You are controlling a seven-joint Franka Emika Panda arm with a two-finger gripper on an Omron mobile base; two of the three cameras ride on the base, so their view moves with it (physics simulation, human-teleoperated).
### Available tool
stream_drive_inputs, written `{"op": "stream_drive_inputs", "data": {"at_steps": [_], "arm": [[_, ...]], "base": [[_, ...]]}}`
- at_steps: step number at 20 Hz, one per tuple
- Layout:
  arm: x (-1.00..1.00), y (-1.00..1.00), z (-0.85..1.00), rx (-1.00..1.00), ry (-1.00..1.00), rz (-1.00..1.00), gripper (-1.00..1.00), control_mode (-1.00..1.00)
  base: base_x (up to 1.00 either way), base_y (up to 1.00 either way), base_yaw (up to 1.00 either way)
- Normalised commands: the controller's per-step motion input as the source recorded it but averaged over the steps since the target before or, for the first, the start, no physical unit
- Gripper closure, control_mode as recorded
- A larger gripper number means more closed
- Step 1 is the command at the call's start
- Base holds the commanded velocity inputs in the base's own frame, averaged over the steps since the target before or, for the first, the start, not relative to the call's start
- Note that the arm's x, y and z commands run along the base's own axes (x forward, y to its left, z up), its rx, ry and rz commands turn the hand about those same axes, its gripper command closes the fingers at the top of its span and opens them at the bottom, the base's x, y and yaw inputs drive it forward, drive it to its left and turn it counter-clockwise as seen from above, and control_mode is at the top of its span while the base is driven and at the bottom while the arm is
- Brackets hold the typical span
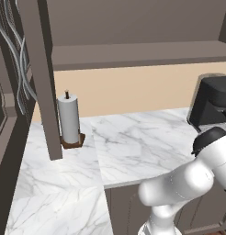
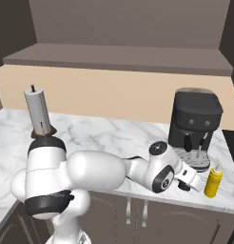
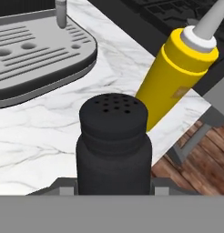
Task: Take 2 condiments from the cabinet and move them on the counter near the stove.Make sure the condiments are lined up with each other, next to each other.
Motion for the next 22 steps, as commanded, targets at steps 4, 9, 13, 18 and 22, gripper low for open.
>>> {"op": "stream_drive_inputs", "data": {"at_steps": [4,9,13,18,22], "arm": [[0.0,-0.06,-0.14,0.0,-0.06,0.0,1.0,-1.0],[0.0,-0.03,-0.15,-0.02,-0.03,0.0,1.0,-1.0],[0.0,-0.11,-0.02,-0.01,0.0,0.0,1.0,-1.0],[0.0,-0.14,0.0,0.0,0.0,0.0,1.0,-1.0],[0.0,-0.14,0.0,0.0,-0.01,0.0,1.0,-1.0]], "base": [[0.0,0.0,0.0],[0.0,0.0,0.0],[0.0,0.0,0.0],[0.0,0.0,0.0],[0.0,0.0,0.0]]}}
